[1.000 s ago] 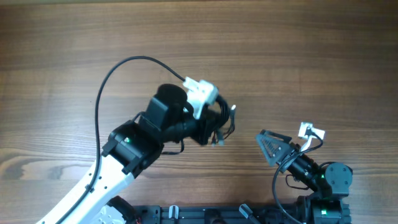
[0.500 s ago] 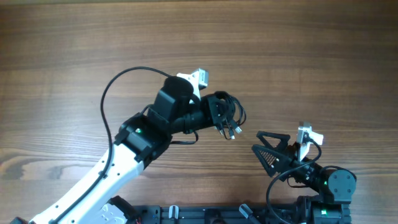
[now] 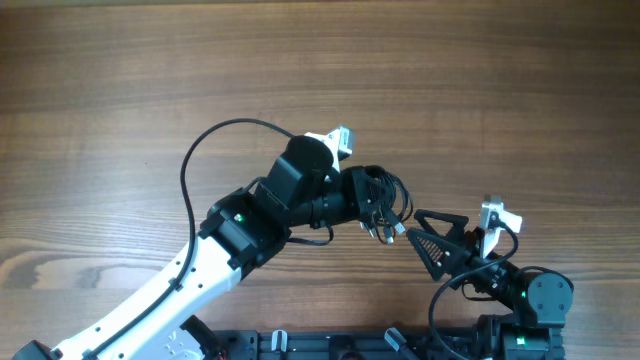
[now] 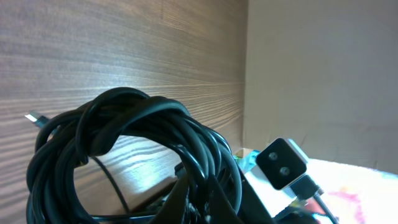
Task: Untangle cables
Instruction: 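Swing the right gripper toward the coil held by the left gripper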
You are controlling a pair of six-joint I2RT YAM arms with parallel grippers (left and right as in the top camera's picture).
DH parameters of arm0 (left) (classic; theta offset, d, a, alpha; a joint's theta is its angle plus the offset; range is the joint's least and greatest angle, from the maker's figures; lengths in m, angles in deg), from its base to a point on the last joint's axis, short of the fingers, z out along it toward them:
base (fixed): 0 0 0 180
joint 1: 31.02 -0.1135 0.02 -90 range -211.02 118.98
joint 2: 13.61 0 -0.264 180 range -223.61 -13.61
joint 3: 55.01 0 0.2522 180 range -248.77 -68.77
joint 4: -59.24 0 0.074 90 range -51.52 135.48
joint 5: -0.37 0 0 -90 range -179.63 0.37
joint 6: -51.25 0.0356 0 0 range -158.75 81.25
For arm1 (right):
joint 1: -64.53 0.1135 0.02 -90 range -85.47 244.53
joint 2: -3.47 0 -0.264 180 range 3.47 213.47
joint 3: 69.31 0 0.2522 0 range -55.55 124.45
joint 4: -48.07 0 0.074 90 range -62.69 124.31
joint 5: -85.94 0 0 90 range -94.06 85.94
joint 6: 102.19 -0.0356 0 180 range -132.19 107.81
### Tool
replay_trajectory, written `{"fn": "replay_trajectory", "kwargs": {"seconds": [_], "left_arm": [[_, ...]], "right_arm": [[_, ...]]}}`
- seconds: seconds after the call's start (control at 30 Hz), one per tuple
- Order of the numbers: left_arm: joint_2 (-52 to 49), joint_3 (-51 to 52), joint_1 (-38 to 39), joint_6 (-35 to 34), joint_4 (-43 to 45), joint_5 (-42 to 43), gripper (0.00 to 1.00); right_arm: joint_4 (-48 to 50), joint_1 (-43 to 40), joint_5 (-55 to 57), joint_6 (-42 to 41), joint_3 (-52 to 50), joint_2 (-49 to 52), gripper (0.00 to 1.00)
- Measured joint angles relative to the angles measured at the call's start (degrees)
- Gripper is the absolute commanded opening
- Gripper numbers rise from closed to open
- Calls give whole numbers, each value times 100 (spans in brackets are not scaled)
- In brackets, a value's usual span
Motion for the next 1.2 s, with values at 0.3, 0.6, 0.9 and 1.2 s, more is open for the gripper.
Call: {"fn": "replay_trajectory", "kwargs": {"seconds": [0.3, 0.6, 0.9, 1.2], "left_arm": [[0, 0, 0, -1296, 310, -4, 4], [0, 0, 11, -1733, 313, -118, 4], [0, 0, 238, -1858, 321, -745, 4], [-223, 0, 553, -1937, 774, -1003, 4]], "right_arm": [[2, 2, 232, -2, 0, 0, 67], [96, 0, 234, -46, 0, 0, 68], [94, 2, 234, -186, 0, 0, 66], [131, 11, 234, -358, 0, 0, 61]]}}
